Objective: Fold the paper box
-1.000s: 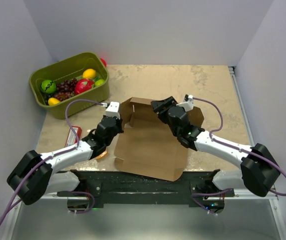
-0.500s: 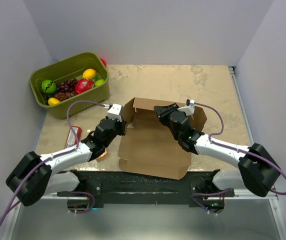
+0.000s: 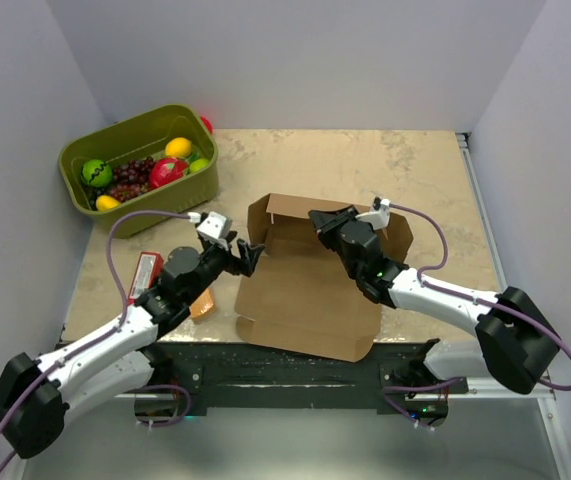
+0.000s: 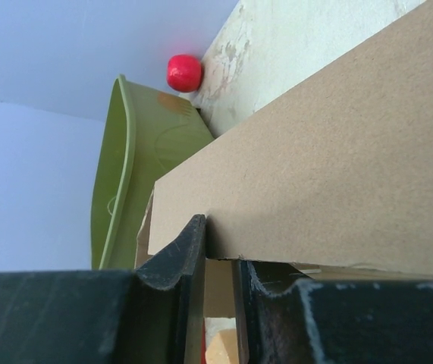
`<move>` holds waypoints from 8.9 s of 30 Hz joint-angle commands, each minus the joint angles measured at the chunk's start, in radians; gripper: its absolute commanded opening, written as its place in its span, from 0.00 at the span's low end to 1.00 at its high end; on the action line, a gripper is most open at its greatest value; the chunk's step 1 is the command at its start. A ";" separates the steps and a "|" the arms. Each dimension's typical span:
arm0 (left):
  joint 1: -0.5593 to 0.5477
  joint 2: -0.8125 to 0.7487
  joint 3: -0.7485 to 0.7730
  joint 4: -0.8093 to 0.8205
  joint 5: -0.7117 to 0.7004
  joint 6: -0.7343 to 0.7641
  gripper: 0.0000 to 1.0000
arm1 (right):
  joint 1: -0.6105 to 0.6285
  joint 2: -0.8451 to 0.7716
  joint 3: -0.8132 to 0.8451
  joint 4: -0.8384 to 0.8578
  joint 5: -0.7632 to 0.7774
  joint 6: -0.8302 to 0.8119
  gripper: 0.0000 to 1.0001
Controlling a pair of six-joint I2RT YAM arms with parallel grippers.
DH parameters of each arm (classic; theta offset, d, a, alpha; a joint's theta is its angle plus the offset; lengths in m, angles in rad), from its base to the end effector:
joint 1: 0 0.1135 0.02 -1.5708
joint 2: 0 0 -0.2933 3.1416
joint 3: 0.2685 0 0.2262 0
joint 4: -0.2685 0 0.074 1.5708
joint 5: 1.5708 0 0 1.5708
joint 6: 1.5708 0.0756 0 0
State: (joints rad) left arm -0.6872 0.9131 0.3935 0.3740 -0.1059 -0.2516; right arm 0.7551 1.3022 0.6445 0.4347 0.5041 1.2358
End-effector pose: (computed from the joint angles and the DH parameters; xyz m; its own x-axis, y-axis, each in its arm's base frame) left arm 0.1654 -0.1254 0.2678 -0.2455 -0.1187 -0.9621 0.5047 0.8317 -0.2315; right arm 0.2349 0.1709 0.2794 -0.2957 0.8573 -0.4215 0.0676 0.4589 0.8859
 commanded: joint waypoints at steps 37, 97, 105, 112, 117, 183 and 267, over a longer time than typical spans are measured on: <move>0.261 0.495 0.079 0.510 0.400 0.175 0.62 | -0.010 0.048 0.021 -0.056 -0.049 -0.081 0.11; 0.161 0.607 0.143 0.525 0.307 0.181 0.65 | -0.010 0.022 0.029 -0.067 -0.130 -0.019 0.05; 0.173 0.690 0.166 0.592 0.347 0.201 0.58 | -0.008 0.037 0.038 -0.071 -0.134 -0.018 0.05; 0.173 0.768 0.168 0.742 0.324 0.190 0.44 | -0.010 0.049 0.040 -0.074 -0.141 -0.013 0.05; 0.173 0.820 0.171 0.844 0.307 0.163 0.38 | -0.010 0.058 0.044 -0.080 -0.142 -0.012 0.05; 0.279 0.599 0.409 -0.093 0.066 0.018 0.00 | -0.010 -0.376 0.342 -1.128 0.063 -0.739 0.95; 0.241 0.307 0.214 -0.024 0.003 -0.047 0.70 | -0.220 -0.374 0.125 -0.720 -0.147 -0.800 0.81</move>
State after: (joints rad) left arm -0.4511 1.2964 0.5911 0.4137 -0.1696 -0.2447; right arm 0.5400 0.9890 0.6884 -0.2291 0.3546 0.4328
